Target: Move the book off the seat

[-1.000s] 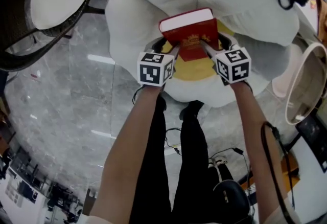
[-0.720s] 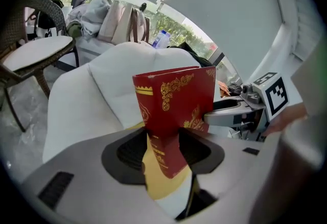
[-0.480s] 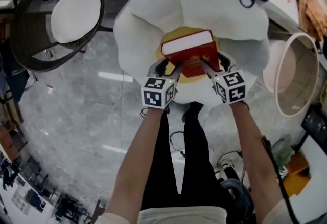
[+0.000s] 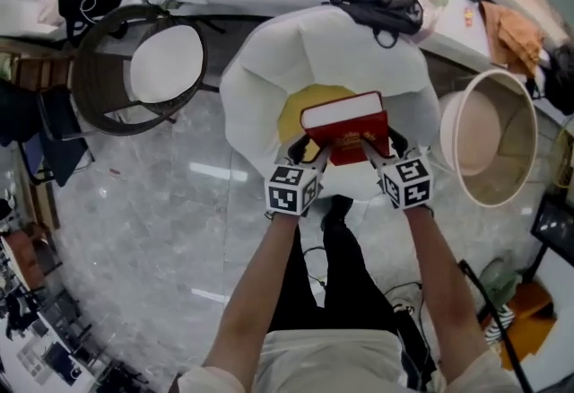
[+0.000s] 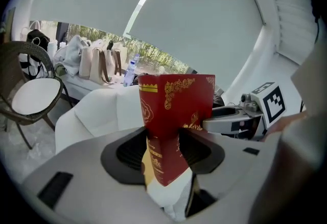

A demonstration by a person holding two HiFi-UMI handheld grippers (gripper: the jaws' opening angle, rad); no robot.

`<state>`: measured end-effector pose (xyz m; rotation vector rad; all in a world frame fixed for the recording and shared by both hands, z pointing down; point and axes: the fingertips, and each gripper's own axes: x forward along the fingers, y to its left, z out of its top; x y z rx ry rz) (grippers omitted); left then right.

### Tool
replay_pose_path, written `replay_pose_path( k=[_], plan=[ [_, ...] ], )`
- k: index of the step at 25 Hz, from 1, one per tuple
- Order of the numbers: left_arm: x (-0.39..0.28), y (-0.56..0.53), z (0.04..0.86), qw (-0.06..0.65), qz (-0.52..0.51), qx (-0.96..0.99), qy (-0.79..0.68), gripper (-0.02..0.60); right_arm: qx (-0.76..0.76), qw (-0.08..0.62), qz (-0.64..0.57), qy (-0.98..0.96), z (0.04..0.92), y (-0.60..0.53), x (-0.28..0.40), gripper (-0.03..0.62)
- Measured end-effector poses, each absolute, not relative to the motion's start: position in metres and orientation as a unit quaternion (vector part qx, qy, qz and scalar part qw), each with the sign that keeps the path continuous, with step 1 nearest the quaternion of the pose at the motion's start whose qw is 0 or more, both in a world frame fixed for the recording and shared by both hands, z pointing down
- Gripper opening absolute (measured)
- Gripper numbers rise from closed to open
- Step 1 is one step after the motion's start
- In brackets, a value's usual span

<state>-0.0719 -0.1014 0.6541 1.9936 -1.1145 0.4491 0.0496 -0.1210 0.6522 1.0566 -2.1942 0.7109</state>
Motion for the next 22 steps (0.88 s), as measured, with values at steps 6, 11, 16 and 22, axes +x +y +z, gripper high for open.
replay_pose_path(
  k=[6, 11, 16, 22],
  plan=[
    [-0.05, -0.079, 0.577, 0.384, 0.187, 0.788, -0.443, 0.196, 0.397, 0.279, 0.271, -0.831, 0.581, -0.097, 0.072, 0.272],
    [-0.035, -0.058, 0.515, 0.368, 0.19, 0.795, -0.443, 0.196, 0.398, 0.27, 0.269, -0.834, 0.526, -0.072, 0.088, 0.273],
    [-0.019, -0.045, 0.456, 0.354, 0.183, 0.805, -0.44, 0.196, 0.411, 0.262, 0.272, -0.83, 0.477, -0.048, 0.104, 0.268],
    [0.0, -0.035, 0.406, 0.324, 0.184, 0.83, -0.415, 0.196, 0.448, 0.241, 0.278, -0.815, 0.432, -0.026, 0.123, 0.265]
  ],
)
